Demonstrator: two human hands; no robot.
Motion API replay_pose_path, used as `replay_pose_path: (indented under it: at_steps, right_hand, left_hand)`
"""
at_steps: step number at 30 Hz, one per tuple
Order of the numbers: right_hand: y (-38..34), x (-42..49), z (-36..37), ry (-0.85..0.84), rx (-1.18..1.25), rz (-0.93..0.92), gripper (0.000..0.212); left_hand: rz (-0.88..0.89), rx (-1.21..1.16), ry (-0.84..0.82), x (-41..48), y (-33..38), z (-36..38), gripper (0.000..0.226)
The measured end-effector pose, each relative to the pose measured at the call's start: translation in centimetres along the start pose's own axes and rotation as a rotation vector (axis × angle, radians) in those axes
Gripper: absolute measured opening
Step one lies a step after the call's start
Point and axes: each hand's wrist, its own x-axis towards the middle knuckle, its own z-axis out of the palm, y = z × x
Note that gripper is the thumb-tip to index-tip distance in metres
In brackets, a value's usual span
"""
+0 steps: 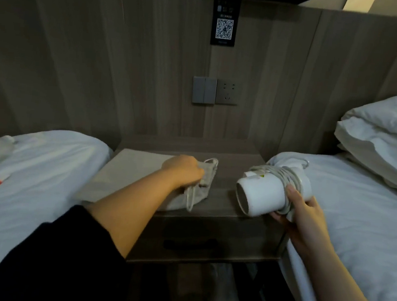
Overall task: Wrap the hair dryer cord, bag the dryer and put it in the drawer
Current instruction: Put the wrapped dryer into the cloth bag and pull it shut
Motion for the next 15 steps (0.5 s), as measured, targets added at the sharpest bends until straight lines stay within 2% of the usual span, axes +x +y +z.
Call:
replay_pose_path:
  at_steps: [3, 7, 9, 12, 15]
  right_hand:
    - [-0.6, 1.3, 0.7, -0.042, -0.082, -0.013, 0.008]
    - [-1.3, 2.9, 1.5, -0.027, -0.086, -0.029, 0.011]
    - [-1.8, 3.6, 1.7, -0.015, -0.065, -0.040, 0.011]
    - [-2.2, 4.5, 1.6, 0.016, -0.028, -0.042, 0.015]
    - [-2.6, 4.8, 1.2, 0.010, 0.016, -0.027, 0.024]
  left_hand:
    - [-0.061, -0.035, 0.035, 1.0, 1.8, 1.2, 0.053]
    - [-0.008, 0.101, -0.085, 2.6, 3.4, 4.0, 0.040]
    - [0.107, 0.156, -0.114, 3.3, 4.5, 4.7, 0.037]
    - [0.322, 0.075, -0.205, 4.0, 5.0, 4.9, 0.047]
    - [0.367, -0.023, -0.145, 4.1, 3.4, 4.2, 0.054]
